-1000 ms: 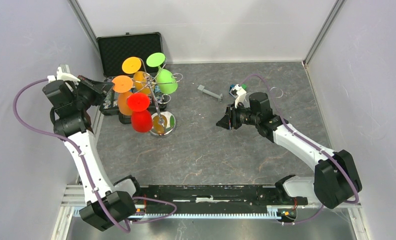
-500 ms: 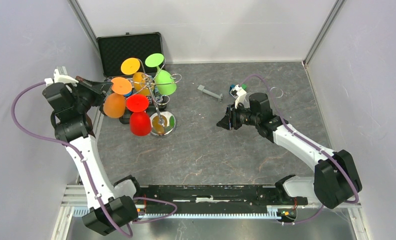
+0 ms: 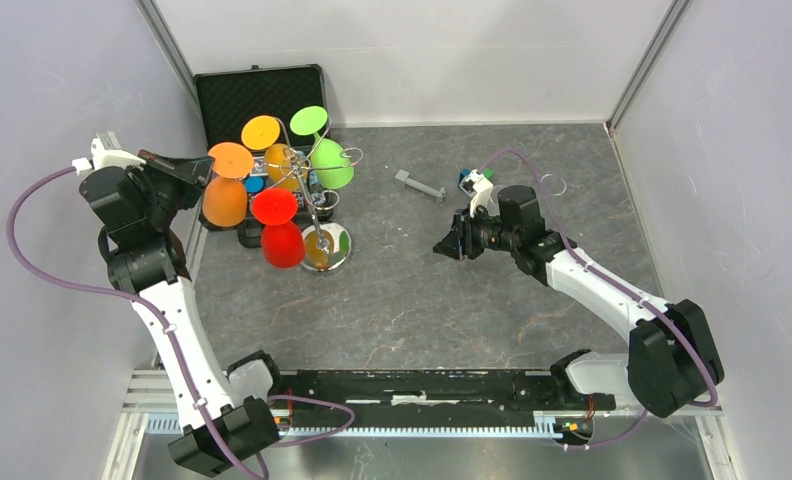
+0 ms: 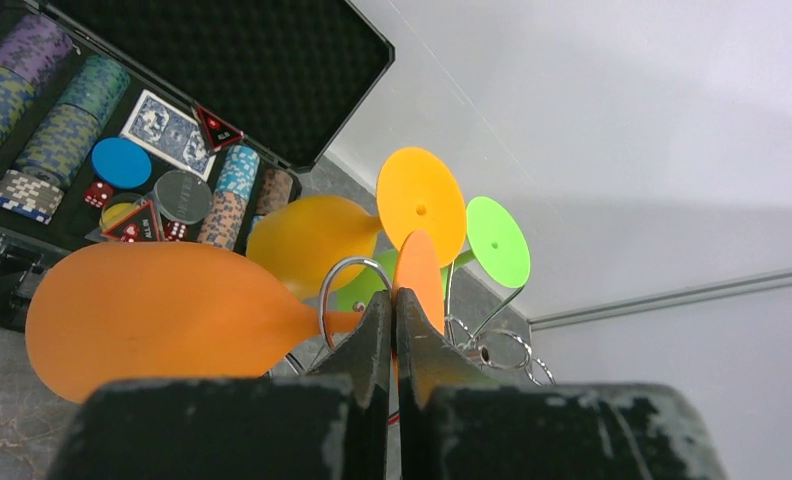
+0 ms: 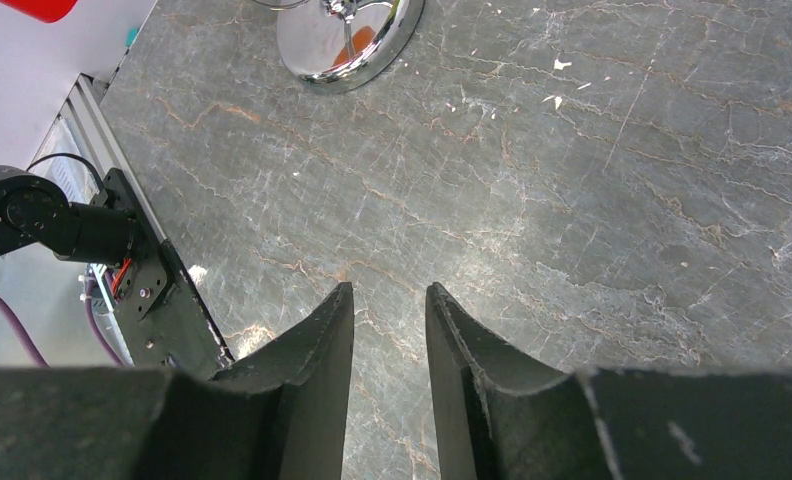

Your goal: Take the wine glass off the wine glass rack

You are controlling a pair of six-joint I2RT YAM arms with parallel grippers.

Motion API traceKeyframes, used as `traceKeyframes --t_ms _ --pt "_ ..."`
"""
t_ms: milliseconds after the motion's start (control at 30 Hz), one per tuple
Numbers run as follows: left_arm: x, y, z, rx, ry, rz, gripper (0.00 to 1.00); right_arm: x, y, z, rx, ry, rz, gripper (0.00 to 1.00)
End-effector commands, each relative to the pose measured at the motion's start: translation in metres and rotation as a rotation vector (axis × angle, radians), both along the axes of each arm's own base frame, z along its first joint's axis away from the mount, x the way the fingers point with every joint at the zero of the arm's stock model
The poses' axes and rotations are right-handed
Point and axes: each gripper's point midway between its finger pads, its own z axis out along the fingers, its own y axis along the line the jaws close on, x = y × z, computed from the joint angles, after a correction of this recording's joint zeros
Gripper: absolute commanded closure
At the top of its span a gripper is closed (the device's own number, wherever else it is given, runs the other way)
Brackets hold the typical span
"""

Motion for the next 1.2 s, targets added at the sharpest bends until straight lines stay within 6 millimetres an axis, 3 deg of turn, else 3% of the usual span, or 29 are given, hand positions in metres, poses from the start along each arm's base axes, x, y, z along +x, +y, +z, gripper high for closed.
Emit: traceKeyframes --t_ms 0,167,400,667,1167 --pt "0.008 0.009 0.034 -0.005 -0.110 0.049 0.98 0.006 0.001 0.006 0.009 -0.047 -0.001 0.63" --pt "0.022 0.009 0.034 -0.051 -0.150 0.013 0.98 0.006 0.000 0.005 0.007 -0.047 -0.004 0.63" --pt "0.031 -0.009 0.023 -0.098 -0.136 -0.129 0.98 0.007 0.001 0.006 0.008 -0.048 -0.005 0.63" --pt "0.021 -0.031 0.010 -0.089 -0.088 -0.269 0.98 0.009 0.002 0.002 0.008 -0.037 -0.006 0.63" --pt "-0.006 -0.042 0.006 -0.068 -0.070 -0.242 0.98 0.008 0.004 0.007 0.020 -0.036 0.000 0.63"
